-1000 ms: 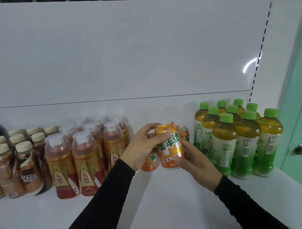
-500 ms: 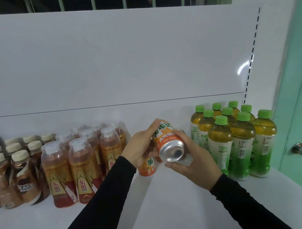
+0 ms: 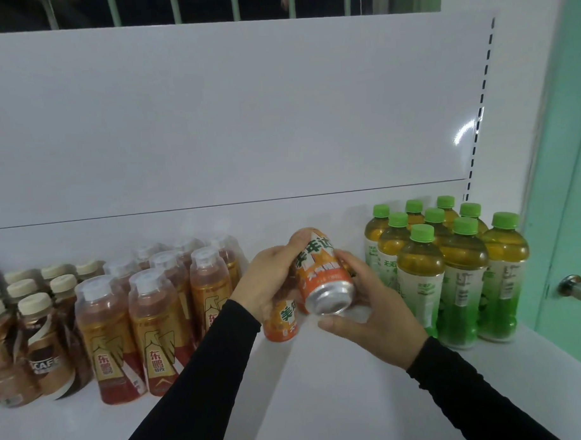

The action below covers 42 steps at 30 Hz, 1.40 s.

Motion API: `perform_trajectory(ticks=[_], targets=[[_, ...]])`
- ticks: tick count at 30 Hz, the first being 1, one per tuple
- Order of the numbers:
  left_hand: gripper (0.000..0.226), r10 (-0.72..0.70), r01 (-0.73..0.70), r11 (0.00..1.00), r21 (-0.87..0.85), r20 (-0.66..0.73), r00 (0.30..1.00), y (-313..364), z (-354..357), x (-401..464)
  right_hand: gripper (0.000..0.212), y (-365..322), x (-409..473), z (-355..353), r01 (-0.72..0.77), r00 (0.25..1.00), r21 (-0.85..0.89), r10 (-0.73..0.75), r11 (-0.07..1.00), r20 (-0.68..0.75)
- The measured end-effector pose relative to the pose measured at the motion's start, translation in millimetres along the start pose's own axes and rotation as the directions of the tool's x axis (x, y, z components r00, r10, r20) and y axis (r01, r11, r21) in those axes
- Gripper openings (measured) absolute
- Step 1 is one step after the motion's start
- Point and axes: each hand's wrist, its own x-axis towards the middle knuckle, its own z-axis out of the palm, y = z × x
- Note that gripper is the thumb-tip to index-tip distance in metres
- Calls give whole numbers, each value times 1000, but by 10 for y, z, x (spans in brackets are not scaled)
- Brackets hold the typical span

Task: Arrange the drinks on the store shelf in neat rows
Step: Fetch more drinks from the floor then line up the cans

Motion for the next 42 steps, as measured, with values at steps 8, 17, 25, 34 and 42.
perform_trajectory(ticks=[8,17,25,34,42], targets=[[49,310,-335,937,100,201,929,-18,-5,-110,64,143,101,-29,-138,990,132,133,982,41],[69,424,-537,806,248,391,817,-181,-140,-69,69,252,131,73,-49,988,149,70,988,-138],[57,495,-570,662,486,287,820,-92,-121,-154,65,256,151,122,-13,986,160,39,987,-164],[27,523,-482,654,584,112,845,119,-68,-41,61,365,283,101,-36,998,41,38,999,-59],[37,510,-370,737,565,-106,853,429,-309,270,83,545,93,67,-117,989,-401,143,909,36]])
